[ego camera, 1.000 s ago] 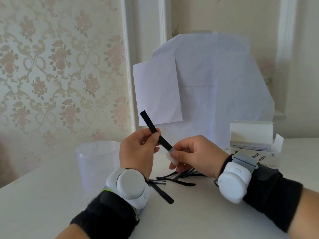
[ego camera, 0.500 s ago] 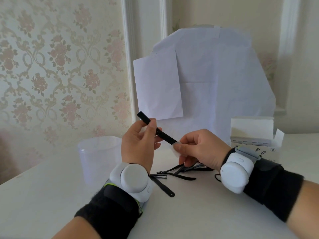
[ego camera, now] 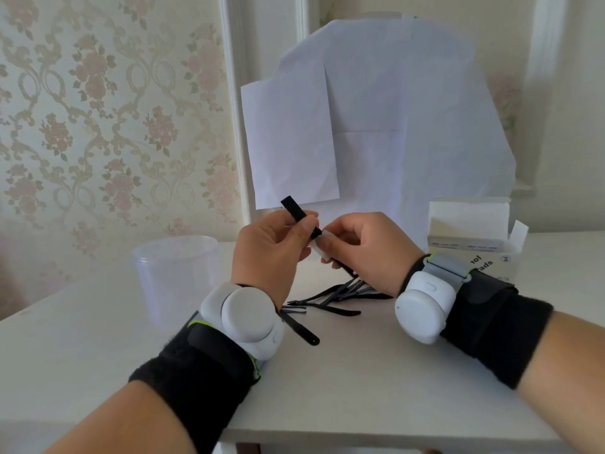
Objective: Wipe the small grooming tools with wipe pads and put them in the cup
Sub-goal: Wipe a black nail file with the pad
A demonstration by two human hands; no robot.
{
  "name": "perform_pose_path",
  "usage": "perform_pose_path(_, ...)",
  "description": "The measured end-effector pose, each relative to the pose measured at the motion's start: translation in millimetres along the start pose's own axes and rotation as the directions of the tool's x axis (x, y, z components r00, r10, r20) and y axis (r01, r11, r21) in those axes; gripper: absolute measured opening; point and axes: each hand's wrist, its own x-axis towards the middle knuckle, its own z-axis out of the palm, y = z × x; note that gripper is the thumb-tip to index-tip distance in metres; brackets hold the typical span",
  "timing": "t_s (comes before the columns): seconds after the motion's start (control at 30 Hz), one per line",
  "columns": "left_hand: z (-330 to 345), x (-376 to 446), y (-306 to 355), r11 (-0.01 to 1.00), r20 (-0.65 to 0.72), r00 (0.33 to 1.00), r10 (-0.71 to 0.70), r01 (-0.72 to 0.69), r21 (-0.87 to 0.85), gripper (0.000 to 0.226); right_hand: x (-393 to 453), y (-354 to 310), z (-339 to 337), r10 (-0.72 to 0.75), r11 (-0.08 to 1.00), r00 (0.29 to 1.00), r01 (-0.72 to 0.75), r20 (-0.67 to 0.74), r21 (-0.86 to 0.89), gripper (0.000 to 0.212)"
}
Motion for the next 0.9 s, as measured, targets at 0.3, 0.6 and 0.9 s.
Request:
perform_pose_path(0.3, 0, -3, 5, 0.949, -0.085, 0.996, 0.033, -0.004, 0.314, 0.008, 7, 6, -8, -0.106, 0.957, 0.981, 0.057, -0.161, -0.283, 0.013)
perform_pose_path(0.6, 0, -3, 6, 0.883, -0.062, 0.998, 0.028, 0.004, 0.469, 0.020, 7, 8, 1, -0.146, 0.944, 0.970, 0.078, -0.195, -0.319, 0.020)
perform_pose_path(0.9, -6, -2, 9, 0.989, -0.097, 0.989, -0.109, 0.118, 0.092, 0.023, 4, 3, 4, -0.044, 0.983, 0.992, 0.022, -0.118, -0.180, 0.030)
